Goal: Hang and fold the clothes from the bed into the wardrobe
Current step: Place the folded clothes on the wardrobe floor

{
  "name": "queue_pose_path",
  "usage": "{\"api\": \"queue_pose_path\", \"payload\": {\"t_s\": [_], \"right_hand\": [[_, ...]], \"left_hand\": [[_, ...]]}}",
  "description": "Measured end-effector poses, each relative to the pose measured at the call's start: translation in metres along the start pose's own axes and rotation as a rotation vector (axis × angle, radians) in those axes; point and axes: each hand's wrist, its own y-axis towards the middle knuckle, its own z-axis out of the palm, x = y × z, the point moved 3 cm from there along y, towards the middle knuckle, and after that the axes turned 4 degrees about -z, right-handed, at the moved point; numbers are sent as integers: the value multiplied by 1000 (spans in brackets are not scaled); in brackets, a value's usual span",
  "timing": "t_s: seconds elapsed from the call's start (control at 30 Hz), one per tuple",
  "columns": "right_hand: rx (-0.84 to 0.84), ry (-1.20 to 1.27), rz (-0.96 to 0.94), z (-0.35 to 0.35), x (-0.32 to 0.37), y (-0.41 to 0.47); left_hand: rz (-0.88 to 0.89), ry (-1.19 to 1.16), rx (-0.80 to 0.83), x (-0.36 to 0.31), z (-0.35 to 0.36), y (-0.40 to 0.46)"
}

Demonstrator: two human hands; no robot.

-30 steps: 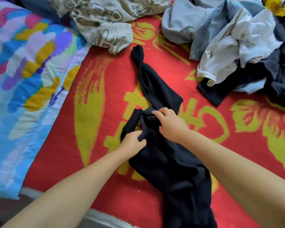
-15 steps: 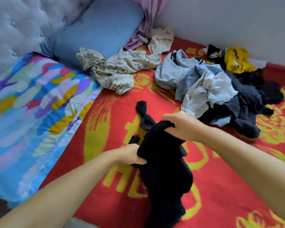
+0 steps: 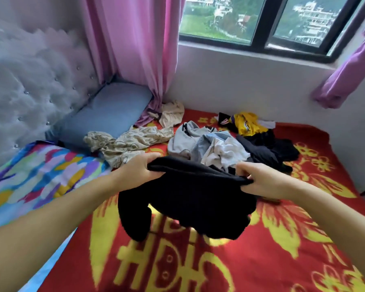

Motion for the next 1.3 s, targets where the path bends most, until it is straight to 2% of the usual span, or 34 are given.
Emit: {"api": "queue_pose_path", "payload": {"t_s": [0.13, 0.2, 0.27, 0.33, 0.4, 0.5, 0.57, 0.63, 0.7, 0.77, 0.83, 0.93, 1.0, 1.07, 1.13, 1.2, 1.3], "right_hand": [[64, 433, 177, -5, 3, -17], [158, 683, 206, -4, 1, -24], [286, 773, 204, -6, 2, -31], [342, 703, 216, -15, 3, -36], [254, 578, 241, -30, 1, -37], [21, 420, 227, -49, 1, -36], [-178, 315, 189, -59, 3, -36], [-395, 238, 119, -68, 9, -37], [-553, 185, 40, -76, 15, -38], [-615, 154, 11, -83, 20, -39], [-604, 122, 47, -88, 21, -38], [-432, 169, 164, -95, 15, -39], [-212, 423, 193, -96, 13, -46], [-88, 598, 168, -98, 12, -54], [-119, 639, 95, -100, 12, -57], [-264, 564, -8, -105, 15, -56], [-470, 342, -118, -115, 26, -55]], "left_hand": [[-12, 56, 179, -46, -4, 2], [-32, 108, 212, -57, -13, 2], [-35, 142, 194, -63, -21, -1], [-4, 192, 128, -66, -25, -4], [52, 252, 16, -69, -26, -7], [154, 407, -222, -76, -27, -10], [174, 494, -275, -82, -23, -9], [147, 488, -323, -88, -24, -6], [119, 388, -388, -94, -28, -4], [97, 312, -434, -101, -30, 1], [56, 273, -439, -105, -30, 7], [-46, 150, -275, -106, -34, 12], [-137, 93, -82, -104, -39, 10], [-216, 166, 70, -105, -47, 5], [-250, 268, 176, -111, -54, 3], [-254, 313, 197, -119, -62, 5], [-191, 72, 129, -125, -71, 8]]}}
